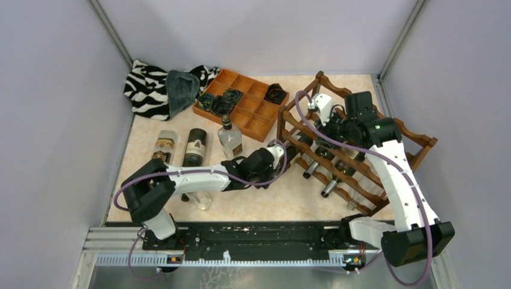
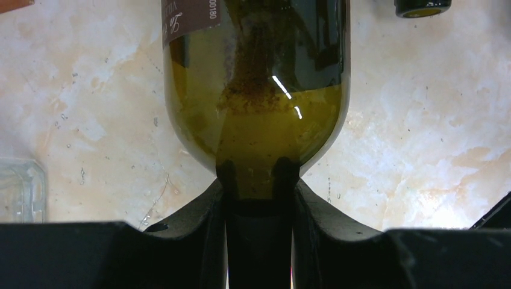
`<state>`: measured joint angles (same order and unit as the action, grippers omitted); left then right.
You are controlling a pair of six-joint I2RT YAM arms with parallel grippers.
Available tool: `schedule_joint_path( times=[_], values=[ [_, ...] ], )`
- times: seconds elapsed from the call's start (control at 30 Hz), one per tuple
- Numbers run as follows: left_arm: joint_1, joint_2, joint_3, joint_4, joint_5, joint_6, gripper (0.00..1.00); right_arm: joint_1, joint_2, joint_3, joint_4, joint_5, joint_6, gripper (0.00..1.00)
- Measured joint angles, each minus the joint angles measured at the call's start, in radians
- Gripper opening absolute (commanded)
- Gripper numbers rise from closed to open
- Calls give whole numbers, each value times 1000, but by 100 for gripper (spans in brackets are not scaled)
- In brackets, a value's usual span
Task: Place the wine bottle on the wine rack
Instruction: Place the wine bottle in the wine rack.
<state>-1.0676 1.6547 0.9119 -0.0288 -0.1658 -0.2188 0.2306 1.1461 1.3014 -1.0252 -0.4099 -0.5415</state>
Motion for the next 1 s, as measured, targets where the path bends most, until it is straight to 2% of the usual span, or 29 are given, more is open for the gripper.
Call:
schedule_joint_path(
  times=[1.0],
  values=[
    [77, 154, 124, 122, 71, -24, 0, -4, -26, -27, 19, -26, -1, 0]
  ],
)
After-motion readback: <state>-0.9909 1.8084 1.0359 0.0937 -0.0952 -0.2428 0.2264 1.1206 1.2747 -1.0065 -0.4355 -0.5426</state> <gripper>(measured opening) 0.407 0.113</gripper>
